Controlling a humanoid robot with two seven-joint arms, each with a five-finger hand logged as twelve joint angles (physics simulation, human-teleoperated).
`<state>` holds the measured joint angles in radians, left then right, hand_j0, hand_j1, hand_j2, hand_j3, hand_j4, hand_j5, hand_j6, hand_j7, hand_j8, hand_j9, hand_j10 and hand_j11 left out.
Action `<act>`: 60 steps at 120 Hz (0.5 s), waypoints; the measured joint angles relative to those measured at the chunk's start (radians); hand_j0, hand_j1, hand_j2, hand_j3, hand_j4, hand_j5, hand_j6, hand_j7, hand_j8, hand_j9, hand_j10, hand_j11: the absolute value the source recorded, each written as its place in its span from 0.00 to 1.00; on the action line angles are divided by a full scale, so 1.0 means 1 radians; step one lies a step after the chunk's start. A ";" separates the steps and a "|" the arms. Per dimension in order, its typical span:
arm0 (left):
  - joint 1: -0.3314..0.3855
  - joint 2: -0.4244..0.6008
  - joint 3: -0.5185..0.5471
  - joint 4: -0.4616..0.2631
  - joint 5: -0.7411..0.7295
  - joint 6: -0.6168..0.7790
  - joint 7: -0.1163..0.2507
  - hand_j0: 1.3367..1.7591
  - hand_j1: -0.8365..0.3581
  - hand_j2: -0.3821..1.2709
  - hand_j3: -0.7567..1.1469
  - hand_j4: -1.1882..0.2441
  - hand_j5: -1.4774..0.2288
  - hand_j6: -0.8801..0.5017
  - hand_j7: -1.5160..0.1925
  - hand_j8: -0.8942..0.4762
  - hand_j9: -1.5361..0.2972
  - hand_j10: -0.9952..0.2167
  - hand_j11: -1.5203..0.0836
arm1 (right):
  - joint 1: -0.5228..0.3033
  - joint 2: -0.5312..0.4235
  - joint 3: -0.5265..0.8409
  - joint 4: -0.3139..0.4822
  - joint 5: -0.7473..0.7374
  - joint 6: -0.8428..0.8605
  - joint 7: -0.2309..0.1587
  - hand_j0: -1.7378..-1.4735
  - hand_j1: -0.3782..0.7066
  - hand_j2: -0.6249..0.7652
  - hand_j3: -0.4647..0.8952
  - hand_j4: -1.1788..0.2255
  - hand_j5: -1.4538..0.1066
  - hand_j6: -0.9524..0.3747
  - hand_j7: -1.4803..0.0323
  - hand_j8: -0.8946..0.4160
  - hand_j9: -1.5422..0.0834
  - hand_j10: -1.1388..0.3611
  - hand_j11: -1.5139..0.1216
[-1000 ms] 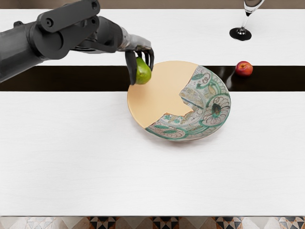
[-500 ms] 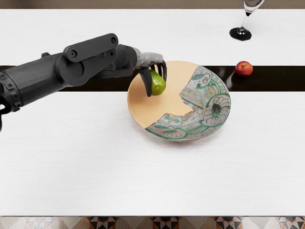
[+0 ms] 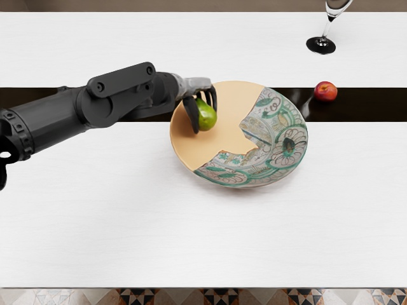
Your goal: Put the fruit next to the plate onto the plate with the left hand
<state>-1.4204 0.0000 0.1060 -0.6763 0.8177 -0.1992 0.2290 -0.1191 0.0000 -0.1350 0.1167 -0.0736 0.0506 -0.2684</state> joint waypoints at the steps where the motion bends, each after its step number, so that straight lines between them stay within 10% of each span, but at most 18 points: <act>1: 0.000 0.000 0.000 0.000 0.000 0.000 0.000 0.76 0.50 0.50 0.40 0.40 0.32 0.37 0.34 0.32 0.34 0.25 0.37 | 0.000 0.000 0.000 0.000 0.000 0.000 0.000 0.30 0.03 0.45 0.34 0.84 0.93 0.72 0.98 0.68 0.95 0.76 0.93; 60: -0.004 0.016 -0.083 -0.074 -0.016 -0.040 -0.006 0.76 0.90 0.26 0.40 0.76 0.78 0.58 0.80 0.59 0.76 0.73 0.86 | -0.003 0.000 0.000 0.000 0.000 0.000 0.000 0.30 0.03 0.45 0.34 0.84 0.93 0.72 0.98 0.68 0.95 0.76 0.93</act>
<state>-1.4240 0.0162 0.0228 -0.7502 0.8017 -0.2391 0.2228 -0.1225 0.0000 -0.1349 0.1166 -0.0736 0.0506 -0.2684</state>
